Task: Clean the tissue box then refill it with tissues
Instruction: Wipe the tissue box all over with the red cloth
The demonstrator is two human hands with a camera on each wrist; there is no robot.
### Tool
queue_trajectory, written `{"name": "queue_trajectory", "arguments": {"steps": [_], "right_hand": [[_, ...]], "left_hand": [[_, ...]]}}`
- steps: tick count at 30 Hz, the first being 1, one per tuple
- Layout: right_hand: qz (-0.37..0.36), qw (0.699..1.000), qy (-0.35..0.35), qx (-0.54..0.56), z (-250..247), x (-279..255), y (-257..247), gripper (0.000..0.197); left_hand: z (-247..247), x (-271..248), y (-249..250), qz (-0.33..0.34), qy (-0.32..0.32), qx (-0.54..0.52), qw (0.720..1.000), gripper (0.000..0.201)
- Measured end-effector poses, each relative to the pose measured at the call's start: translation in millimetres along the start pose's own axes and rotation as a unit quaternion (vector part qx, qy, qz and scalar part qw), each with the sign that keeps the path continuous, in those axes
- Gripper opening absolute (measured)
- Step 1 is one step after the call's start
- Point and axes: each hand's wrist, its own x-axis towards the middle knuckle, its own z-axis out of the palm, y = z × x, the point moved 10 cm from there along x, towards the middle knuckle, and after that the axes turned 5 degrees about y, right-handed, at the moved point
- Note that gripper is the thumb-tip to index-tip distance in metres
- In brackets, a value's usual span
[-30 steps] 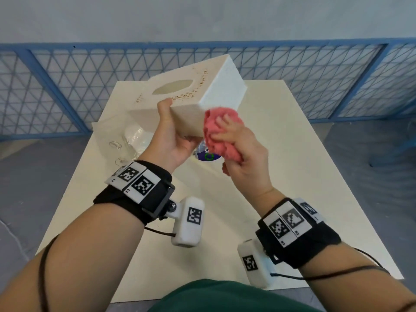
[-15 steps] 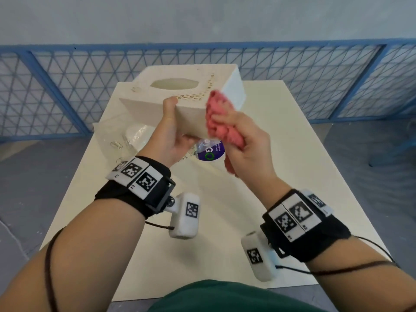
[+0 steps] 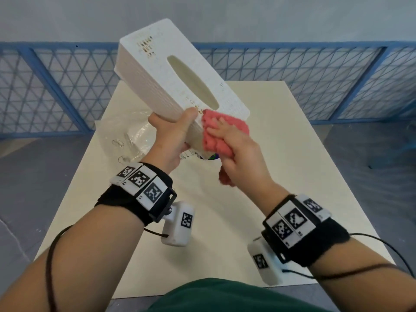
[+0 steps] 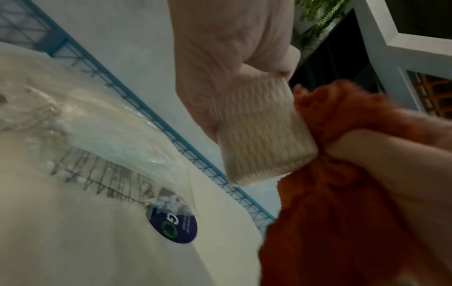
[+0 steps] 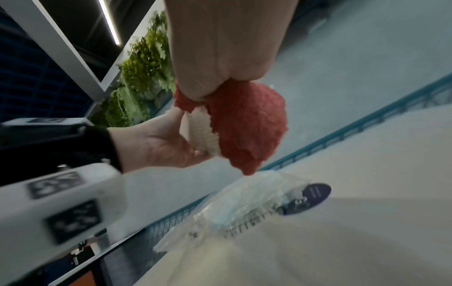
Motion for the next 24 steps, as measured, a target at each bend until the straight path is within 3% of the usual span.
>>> {"name": "queue_trajectory", "arguments": {"steps": [3,6,8,13,16,21,24], "right_hand": [[-0.044,0.999,-0.021,-0.011,-3.4,-2.4,-3.6,0.037],[0.074,0.996,0.035,0.030,-31.2,20.4,28.0,0.035],[0.104,0.993,0.047,-0.023,-31.9,26.2,37.9,0.035],[0.014,0.998,-0.023,-0.053,9.5,6.9,6.0,0.046],[0.029,0.996,-0.028,-0.084,4.5,7.0,8.1,0.044],[0.109,0.982,-0.054,-0.147,-7.7,29.8,45.7,0.048],[0.110,0.979,-0.077,-0.154,-5.7,30.5,51.5,0.048]], "left_hand": [[-2.0,1.0,-2.4,-0.005,-0.005,0.010,1.000,0.070],[0.2,-0.6,-8.3,-0.021,-0.024,0.006,0.999,0.072],[1.5,-0.9,-9.9,-0.027,-0.026,0.011,0.999,0.068],[-2.2,3.0,-8.4,-0.024,0.003,0.023,0.999,0.062],[-5.2,1.7,-17.5,-0.044,-0.007,0.042,0.998,0.063],[-1.8,-6.5,-33.7,-0.070,-0.077,0.109,0.989,0.062],[-3.7,-7.7,-34.6,-0.070,-0.093,0.126,0.985,0.061]]}}
